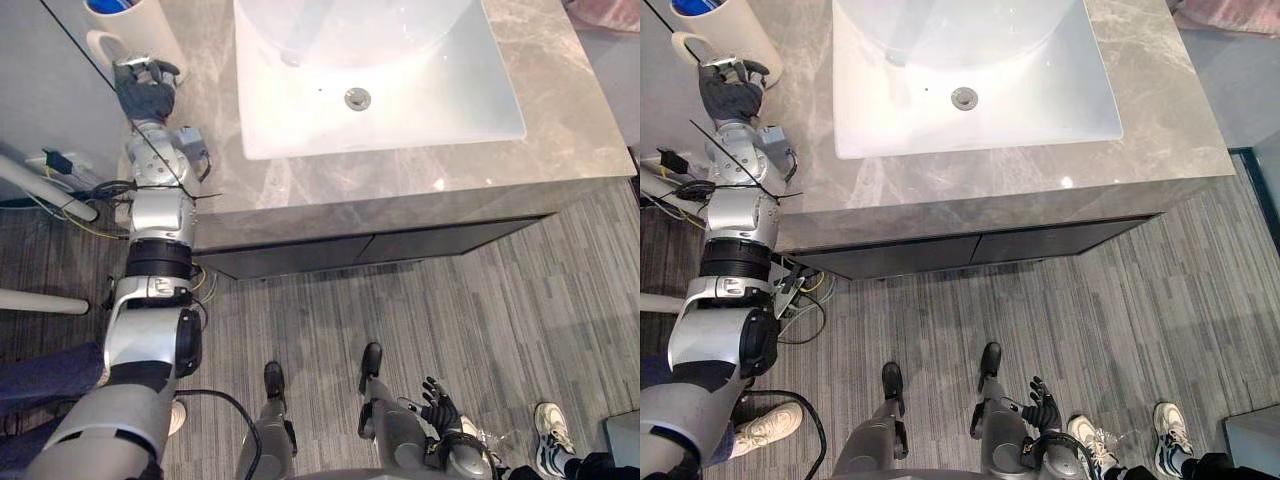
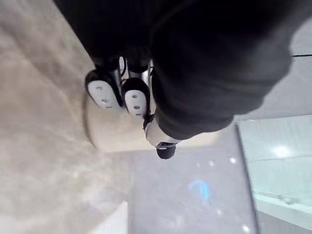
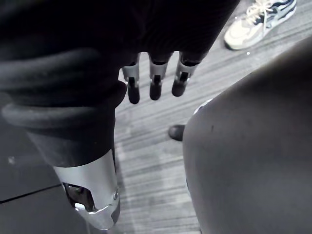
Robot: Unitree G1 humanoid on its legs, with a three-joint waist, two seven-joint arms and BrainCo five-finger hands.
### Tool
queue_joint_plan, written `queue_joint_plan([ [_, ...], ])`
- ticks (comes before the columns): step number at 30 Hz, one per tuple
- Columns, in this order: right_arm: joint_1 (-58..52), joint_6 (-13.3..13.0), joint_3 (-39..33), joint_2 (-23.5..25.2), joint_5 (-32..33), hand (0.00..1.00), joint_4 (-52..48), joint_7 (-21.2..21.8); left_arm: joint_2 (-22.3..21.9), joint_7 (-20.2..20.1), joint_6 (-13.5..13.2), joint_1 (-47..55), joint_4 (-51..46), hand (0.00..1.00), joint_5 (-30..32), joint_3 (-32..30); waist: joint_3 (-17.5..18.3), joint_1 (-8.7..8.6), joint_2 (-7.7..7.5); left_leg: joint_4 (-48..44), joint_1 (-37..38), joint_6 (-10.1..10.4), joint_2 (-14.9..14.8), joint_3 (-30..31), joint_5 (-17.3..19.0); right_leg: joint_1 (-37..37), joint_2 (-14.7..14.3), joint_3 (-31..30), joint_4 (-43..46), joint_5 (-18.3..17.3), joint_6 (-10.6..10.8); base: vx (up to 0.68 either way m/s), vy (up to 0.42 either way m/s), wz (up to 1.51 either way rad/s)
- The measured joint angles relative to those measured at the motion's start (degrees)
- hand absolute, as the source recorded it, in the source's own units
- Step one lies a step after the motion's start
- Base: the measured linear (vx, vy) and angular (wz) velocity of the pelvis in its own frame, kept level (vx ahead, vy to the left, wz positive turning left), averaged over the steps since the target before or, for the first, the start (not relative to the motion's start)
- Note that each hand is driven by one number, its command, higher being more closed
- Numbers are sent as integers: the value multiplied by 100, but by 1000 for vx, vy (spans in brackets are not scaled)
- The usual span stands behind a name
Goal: Organize washtable
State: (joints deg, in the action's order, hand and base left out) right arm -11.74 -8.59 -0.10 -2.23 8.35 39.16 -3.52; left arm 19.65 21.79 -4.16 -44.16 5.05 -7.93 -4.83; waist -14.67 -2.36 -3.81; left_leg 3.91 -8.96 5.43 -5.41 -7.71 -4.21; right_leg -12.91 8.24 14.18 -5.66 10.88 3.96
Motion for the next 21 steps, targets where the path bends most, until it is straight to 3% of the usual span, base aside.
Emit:
queue_joint_plan([
  [6,9,1,-240,-62,-12,0,254,113,-363,-52,-317,1586,-1739,100,215,-378,114,194,258,0,289,8,-9,77,74,339,-3,98,0,-101,62,36,7,7],
  [8,6,3,-397,-92,-89,0,400,152,-509,-38,-402,2215,-2097,100,488,-948,279,274,433,-8,470,11,-13,124,128,558,-3,164,1,-164,78,64,6,10],
  [12,8,8,-591,-149,-201,0,675,242,-846,94,-424,3301,-2349,100,937,-1879,662,408,604,-167,604,6,-27,176,269,833,-2,268,1,-252,104,52,0,11],
  [16,-128,24,-733,-96,-243,0,716,241,-1548,327,-316,4788,-2365,100,1153,-3103,872,499,613,-251,845,-32,-68,213,422,1219,-14,405,2,-415,95,-17,-13,13],
  [19,-314,43,-797,-8,-325,0,699,230,-2036,479,-104,5643,-2350,100,1204,-3557,1112,653,580,-248,982,-5,-87,215,485,1375,-16,489,2,-500,138,12,-9,9],
  [21,-375,62,-783,69,-405,0,628,230,-2303,515,-108,6159,-2131,100,1205,-3694,1229,653,568,-276,1035,-15,-103,224,505,1481,-6,562,3,-525,142,4,-9,12],
])
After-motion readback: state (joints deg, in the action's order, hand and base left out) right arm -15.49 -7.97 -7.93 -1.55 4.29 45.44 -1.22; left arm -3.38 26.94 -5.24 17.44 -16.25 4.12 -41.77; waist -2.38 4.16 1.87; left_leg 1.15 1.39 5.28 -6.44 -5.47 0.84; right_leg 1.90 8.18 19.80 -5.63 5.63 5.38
